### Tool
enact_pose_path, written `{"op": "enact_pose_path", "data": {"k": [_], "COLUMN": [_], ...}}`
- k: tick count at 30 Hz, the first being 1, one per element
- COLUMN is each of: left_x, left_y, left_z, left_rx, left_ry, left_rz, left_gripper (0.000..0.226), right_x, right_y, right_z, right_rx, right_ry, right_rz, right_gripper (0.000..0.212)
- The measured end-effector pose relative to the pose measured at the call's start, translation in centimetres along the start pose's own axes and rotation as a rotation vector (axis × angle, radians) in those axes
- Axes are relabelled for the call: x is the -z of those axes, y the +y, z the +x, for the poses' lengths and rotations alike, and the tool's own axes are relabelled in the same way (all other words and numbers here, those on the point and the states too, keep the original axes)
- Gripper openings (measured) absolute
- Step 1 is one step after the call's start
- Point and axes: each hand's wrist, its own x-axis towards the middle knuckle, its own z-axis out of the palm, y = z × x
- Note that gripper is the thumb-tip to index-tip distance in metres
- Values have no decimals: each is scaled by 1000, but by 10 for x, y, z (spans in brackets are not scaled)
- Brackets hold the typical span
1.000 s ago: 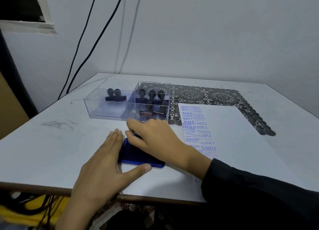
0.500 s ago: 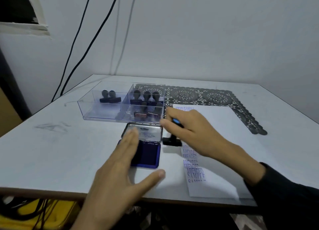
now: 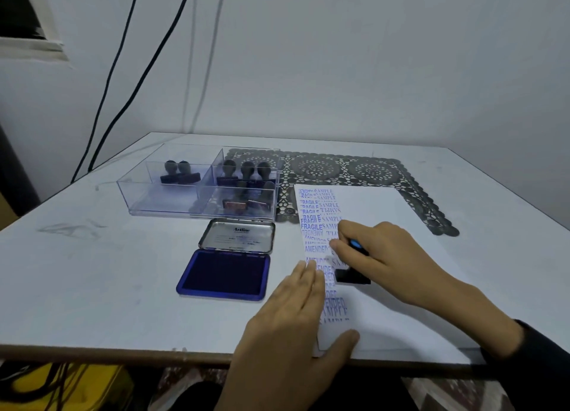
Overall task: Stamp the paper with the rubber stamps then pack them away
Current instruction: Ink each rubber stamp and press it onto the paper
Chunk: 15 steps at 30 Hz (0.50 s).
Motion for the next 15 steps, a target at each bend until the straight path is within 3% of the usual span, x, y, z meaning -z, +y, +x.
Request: {"op": "enact_pose_path", "data": {"k": [15], "left_x": [3], "left_y": [2], "left_z": [-1], "left_rx": [3], "left_ry": [-45], "left_rz": [-27], "left_gripper": [77], "right_x": [-12], "right_y": [2], "right_z": [-1], "right_rx": [-45], "right_ry": [36], "right_rz": [41], "right_gripper": [31]}}
